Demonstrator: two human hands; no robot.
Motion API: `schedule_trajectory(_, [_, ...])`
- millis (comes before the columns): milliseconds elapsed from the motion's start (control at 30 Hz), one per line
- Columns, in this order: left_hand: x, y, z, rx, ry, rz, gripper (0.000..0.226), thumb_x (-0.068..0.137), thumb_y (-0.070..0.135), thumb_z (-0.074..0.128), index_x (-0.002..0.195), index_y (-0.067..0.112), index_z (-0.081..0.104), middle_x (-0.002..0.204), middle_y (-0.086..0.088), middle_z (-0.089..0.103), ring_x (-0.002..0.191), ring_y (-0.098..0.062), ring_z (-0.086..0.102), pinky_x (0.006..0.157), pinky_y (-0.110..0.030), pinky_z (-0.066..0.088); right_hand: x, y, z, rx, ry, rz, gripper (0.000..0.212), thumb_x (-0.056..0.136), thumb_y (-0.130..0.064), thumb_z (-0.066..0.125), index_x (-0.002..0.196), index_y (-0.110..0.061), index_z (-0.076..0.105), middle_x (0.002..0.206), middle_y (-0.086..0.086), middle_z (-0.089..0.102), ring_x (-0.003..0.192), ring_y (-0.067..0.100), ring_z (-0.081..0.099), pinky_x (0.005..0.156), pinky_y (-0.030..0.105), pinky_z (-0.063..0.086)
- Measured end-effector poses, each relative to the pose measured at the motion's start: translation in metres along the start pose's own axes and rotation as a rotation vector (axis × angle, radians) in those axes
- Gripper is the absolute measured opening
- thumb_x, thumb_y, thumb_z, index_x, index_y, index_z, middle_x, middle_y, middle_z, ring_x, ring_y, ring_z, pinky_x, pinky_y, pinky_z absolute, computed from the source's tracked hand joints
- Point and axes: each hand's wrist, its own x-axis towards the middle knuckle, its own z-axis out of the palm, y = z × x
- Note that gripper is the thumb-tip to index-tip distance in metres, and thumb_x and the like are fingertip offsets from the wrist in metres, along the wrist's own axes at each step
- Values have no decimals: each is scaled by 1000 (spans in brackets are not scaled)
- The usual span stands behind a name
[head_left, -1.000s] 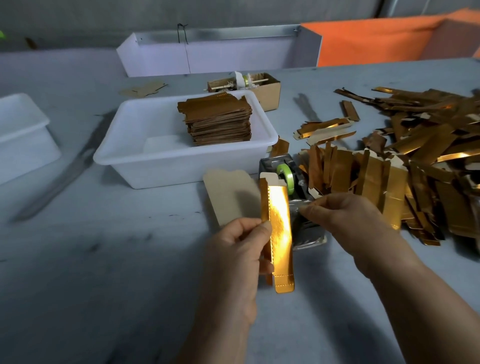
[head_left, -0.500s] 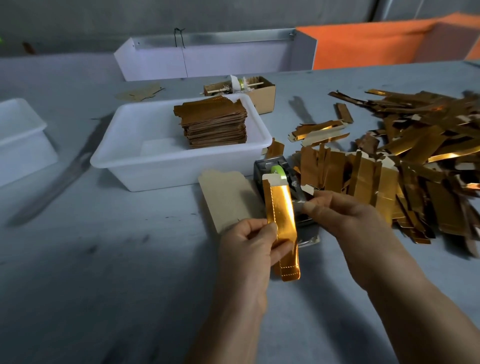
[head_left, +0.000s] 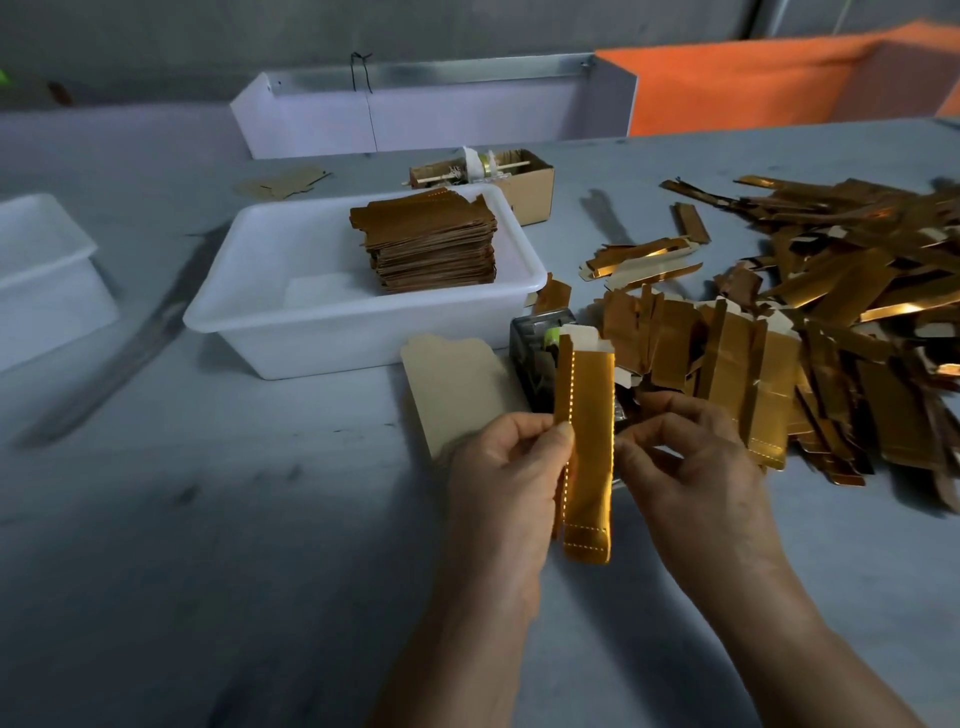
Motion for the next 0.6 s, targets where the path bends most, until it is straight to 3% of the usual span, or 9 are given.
schedule_trajectory(133, [0, 2, 6, -6, -46, 15, 9, 92, 21, 61, 94, 18, 69, 73, 7, 71, 62, -1, 64, 54, -17, 48, -3, 1, 4, 61, 23, 44, 19, 84, -24, 64, 68, -29, 57, 129, -6, 47, 121, 18, 48, 92, 34, 45])
schedule_trajectory(333, [0, 2, 7, 116, -27, 109, 8, 93, 24, 60, 90, 24, 68, 79, 8, 73, 70, -3, 68, 58, -17, 51, -5, 3, 6, 131, 9, 89, 16, 84, -21, 64, 69, -26, 59, 129, -4, 48, 122, 16, 45, 97, 43, 44])
schedule_trajectory(400, [0, 3, 8, 181, -12, 139, 11, 93, 26, 60, 84, 30, 65, 76, 11, 72, 70, -1, 68, 57, -16, 52, -3, 3, 5, 91, 4, 68, 16, 84, -19, 64, 69, -23, 60, 128, -4, 49, 119, 15, 47, 93, 36, 46])
schedule_trajectory(500, [1, 4, 9, 226, 14, 129, 9, 92, 27, 62, 86, 30, 66, 77, 11, 72, 71, -4, 69, 63, -24, 58, 2, 2, 3, -101, 5, -31, 10, 85, -19, 65, 75, -20, 61, 120, -12, 45, 102, 6, 49, 67, 5, 37])
schedule_trajectory(600, [1, 8, 10, 249, 28, 115, 7, 92, 27, 63, 92, 26, 69, 86, 9, 73, 79, -8, 69, 74, -32, 59, 4, 4, 1, -238, -10, -82, 2, 85, -13, 65, 84, -12, 67, 118, -8, 47, 96, 3, 45, 57, 2, 33])
